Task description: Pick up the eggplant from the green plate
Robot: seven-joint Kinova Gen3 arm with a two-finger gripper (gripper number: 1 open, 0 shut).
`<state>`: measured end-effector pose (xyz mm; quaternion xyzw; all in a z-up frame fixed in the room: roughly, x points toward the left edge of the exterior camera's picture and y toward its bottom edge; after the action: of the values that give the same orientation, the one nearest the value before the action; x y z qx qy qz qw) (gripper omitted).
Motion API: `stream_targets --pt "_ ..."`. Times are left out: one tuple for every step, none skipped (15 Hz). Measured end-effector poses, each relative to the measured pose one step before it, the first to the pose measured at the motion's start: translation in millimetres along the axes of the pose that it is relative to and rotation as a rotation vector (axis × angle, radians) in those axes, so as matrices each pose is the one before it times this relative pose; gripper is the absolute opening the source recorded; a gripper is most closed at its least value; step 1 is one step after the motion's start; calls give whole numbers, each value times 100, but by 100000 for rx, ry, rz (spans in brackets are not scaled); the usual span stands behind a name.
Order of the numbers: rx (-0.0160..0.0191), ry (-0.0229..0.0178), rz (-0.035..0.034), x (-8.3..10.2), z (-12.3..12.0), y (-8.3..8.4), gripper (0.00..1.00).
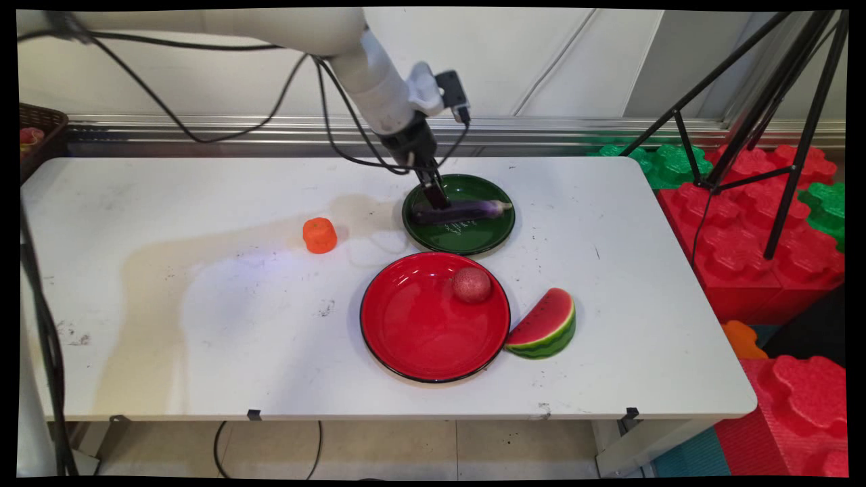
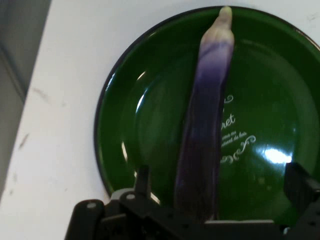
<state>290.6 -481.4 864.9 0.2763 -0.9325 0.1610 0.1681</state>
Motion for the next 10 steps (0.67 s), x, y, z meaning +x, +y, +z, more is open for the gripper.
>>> stream_targets --pt "-675 -108 24 136 642 -77 100" --pt "-883 -185 -56 182 947 -122 100" --pt "-552 -123 -42 120 608 -85 100" --pt "-740 -150 -146 142 853 -129 100" --pt "-462 -116 -103 59 537 -84 100" --pt "-657 -68 -140 129 765 -111 100" --pt "-380 -24 -82 96 479 -78 100" --pt "-483 -4 -189 107 647 -118 100" --pt "-291 8 -83 81 410 -77 100" --pt "-380 -7 -195 79 560 -118 100"
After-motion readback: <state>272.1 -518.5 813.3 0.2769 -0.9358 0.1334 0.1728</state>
